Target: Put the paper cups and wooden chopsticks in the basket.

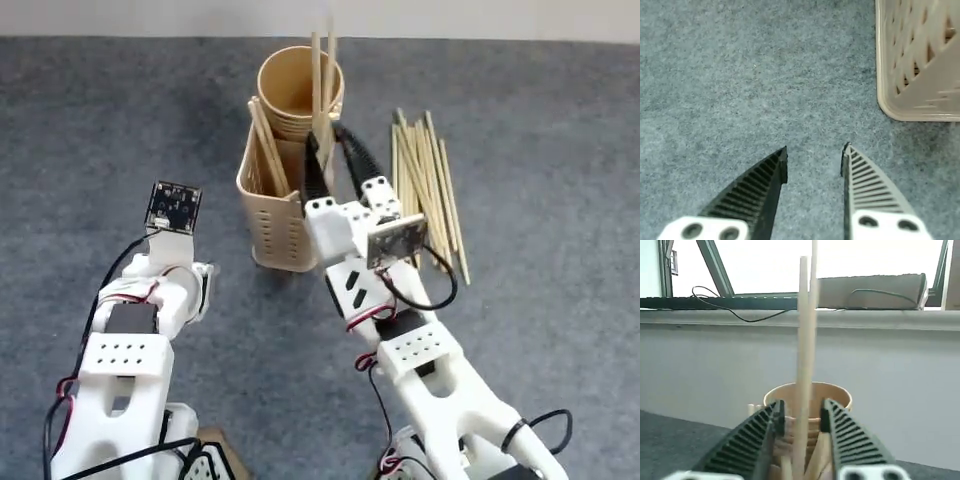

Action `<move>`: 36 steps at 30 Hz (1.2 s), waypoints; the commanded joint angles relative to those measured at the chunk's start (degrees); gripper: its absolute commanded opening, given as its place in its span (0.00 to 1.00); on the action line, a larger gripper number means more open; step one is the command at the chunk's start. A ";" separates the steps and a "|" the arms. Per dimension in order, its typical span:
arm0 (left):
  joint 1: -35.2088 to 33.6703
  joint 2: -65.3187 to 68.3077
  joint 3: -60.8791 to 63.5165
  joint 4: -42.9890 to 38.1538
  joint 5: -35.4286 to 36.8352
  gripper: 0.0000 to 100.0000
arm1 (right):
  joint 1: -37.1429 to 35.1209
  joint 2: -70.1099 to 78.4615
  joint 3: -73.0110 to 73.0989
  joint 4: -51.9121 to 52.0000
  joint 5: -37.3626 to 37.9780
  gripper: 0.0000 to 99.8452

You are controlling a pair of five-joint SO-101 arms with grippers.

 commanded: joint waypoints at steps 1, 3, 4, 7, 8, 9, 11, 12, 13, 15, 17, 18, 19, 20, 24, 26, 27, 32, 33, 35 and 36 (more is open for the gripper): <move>0.92 -1.01 -0.40 -0.88 0.09 0.20 | 1.45 -0.84 -0.84 -1.19 1.49 0.31; 0.92 -1.01 -0.40 -0.88 0.09 0.20 | 1.54 -0.92 -0.92 -1.19 1.58 0.28; 0.92 -1.01 -0.40 -0.88 0.09 0.20 | 1.54 -0.92 -1.19 -1.19 1.58 0.27; 0.92 -1.01 -0.40 -0.88 0.09 0.20 | 3.21 -0.92 -3.12 -1.19 1.58 0.24; 0.92 -1.01 -0.40 -0.88 0.09 0.20 | 5.05 -1.01 -3.82 -1.10 1.58 0.23; 0.92 -1.01 -0.40 -0.88 0.09 0.20 | 7.08 -1.01 -4.79 -0.92 1.58 0.21; 0.92 -1.01 -0.31 -0.88 0.09 0.20 | 12.00 -0.92 -5.67 -0.48 1.58 0.18; 0.92 -1.01 -0.22 -0.88 0.09 0.20 | 14.37 -0.92 -5.93 1.01 1.32 0.17; 0.92 -1.01 -0.22 -0.97 0.09 0.20 | 16.31 -0.92 -6.11 3.30 1.23 0.15; 0.92 -1.01 -0.22 -0.97 0.09 0.20 | 18.51 -0.92 -5.76 9.45 1.23 0.12; 0.92 -1.01 -0.22 -0.97 0.09 0.20 | 19.03 -0.92 -5.67 17.01 1.23 0.10; 0.92 -1.01 -0.22 -0.97 0.09 0.20 | 19.12 -0.22 -5.41 21.49 1.41 0.08; 0.92 -1.01 -0.22 -0.97 0.09 0.20 | 19.30 -0.04 -4.88 26.51 1.49 0.07; 0.92 -1.01 -0.22 -0.97 0.09 0.20 | 20.62 0.22 -4.35 32.13 1.58 0.05; 0.92 -1.01 -0.22 -0.97 0.09 0.20 | 26.07 2.95 -7.52 48.48 1.32 0.01; 0.92 -1.01 -0.22 -0.97 0.09 0.20 | 27.91 5.93 -13.05 55.69 1.23 0.01; 0.92 -1.01 -0.22 -0.97 0.09 0.20 | 28.62 7.87 -16.75 59.82 1.23 0.01; 0.92 -1.01 -0.22 -0.97 0.09 0.20 | 30.20 24.13 -38.20 78.20 1.58 0.01; 0.92 -1.01 -0.22 -0.97 0.09 0.20 | 30.64 27.91 -42.24 80.92 1.58 0.01; 0.92 -1.01 -0.22 -0.97 0.09 0.20 | 31.96 34.07 -49.27 86.90 2.55 0.01; 0.92 -1.01 -0.22 -0.97 0.09 0.20 | 32.40 36.97 -52.79 89.89 5.27 0.02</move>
